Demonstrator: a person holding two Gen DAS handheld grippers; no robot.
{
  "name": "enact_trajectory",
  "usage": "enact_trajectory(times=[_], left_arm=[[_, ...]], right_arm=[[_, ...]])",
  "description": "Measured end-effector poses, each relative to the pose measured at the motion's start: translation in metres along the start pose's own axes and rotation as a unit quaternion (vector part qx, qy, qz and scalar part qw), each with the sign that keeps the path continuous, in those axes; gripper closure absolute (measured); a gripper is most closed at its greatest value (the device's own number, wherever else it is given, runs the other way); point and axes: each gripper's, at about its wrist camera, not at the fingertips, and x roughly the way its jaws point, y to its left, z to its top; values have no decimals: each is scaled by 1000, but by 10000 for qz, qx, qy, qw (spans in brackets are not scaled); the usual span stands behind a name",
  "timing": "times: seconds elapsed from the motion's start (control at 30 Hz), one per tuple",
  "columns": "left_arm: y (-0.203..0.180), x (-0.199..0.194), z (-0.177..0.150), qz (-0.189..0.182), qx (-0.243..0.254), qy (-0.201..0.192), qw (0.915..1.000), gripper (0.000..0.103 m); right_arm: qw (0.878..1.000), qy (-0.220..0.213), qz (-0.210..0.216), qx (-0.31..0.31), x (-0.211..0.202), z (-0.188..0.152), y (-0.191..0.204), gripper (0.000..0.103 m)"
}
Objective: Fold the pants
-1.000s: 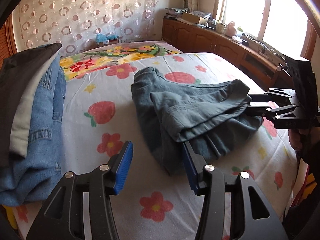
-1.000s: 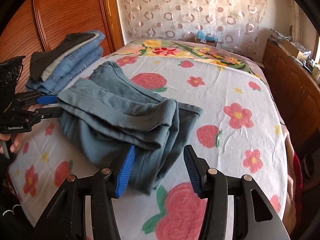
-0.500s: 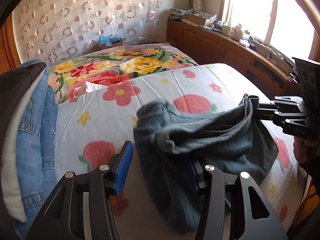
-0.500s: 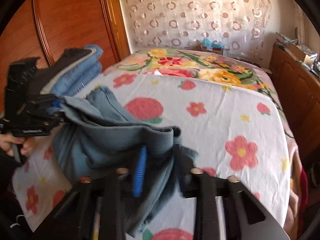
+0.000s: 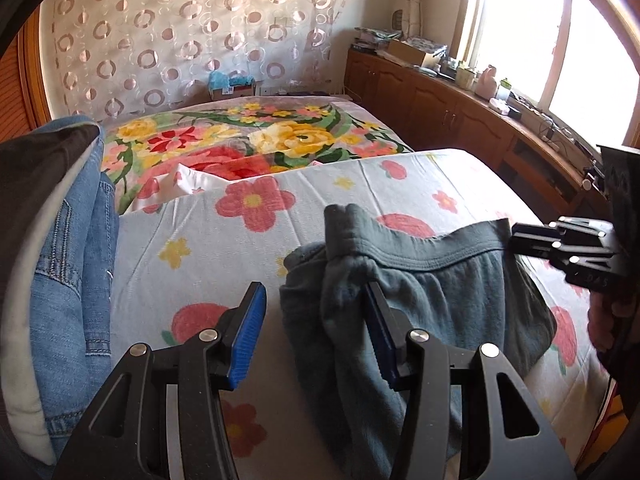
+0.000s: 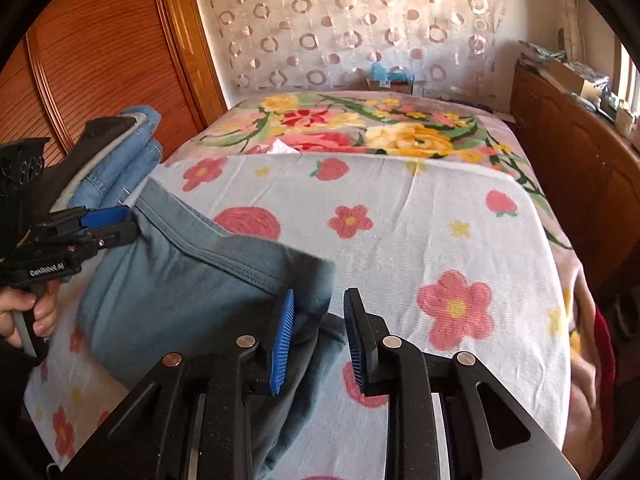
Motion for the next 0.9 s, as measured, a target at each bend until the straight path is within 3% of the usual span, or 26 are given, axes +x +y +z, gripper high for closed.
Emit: enact_trajectory(times=[0.07, 0.13, 0.17, 0.33, 0.6, 0.9], left_arm=[[-2, -4, -2, -9, 74, -12, 10000, 47], [-6, -9, -6, -40, 117, -85, 9999, 27], [-7, -12, -7, -80, 129, -135, 9998, 23], [-10, -19, -10, -111, 128, -133, 9998, 23], [-8, -27, -22, -68, 16, -126, 9999, 23], [-11, -30, -38, -105, -1, -1, 9999, 23]], right_arm=[[10000, -63, -40, -52, -8, 1, 6, 74], [9999, -101, -66, -45, -17, 1, 11, 70], [9999, -113, -84, -38, -17, 2, 14, 65], [9992, -355, -159, -97, -41, -4, 30, 54], [9977, -607, -227, -215, -67, -15, 46, 53], [9977, -569, -266, -263, -63, -25, 43, 52]])
